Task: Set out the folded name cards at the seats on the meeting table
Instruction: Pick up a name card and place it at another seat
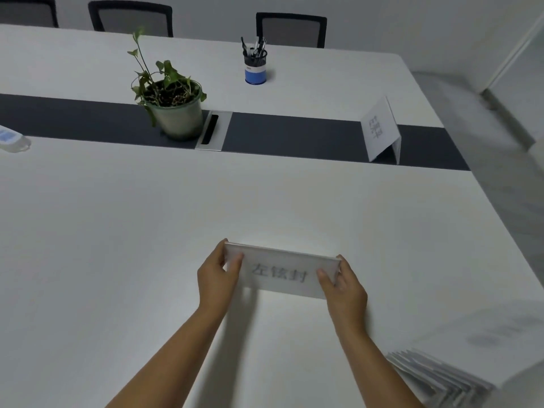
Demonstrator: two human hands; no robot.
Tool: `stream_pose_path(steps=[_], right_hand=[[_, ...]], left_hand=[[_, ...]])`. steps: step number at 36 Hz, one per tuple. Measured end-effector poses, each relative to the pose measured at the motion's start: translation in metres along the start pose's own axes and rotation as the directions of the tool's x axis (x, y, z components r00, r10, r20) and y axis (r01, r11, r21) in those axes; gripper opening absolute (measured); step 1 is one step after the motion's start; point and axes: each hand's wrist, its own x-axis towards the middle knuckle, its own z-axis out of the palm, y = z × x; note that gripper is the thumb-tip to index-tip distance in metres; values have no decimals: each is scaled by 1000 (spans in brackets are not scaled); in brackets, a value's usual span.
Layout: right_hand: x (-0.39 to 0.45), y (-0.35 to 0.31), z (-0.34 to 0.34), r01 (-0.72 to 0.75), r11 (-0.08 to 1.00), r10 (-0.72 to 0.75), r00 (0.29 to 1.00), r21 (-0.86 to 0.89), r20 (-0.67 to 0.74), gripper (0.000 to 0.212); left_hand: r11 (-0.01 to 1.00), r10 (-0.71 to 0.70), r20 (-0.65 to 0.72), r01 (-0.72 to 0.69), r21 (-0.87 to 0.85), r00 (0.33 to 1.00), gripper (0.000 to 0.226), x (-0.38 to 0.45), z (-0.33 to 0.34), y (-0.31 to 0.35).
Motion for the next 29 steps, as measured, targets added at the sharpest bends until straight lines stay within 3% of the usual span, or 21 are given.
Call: stream_pose_path(steps=[6, 21, 29], right_hand=[[7, 0, 2, 19, 1000, -20, 999, -17, -33, 56], [15, -4, 1, -1, 999, 5, 995, 41, -98, 47], [14, -3, -3, 5, 1000, -2, 995, 25, -100, 45]], left_hand=[[998, -41, -5, 41, -47, 999, 28, 1, 3, -6], [999, -41, -24, 41, -28, 999, 40, 0, 9, -15], [1000, 17, -6, -17, 9, 1000, 24, 2, 7, -14]])
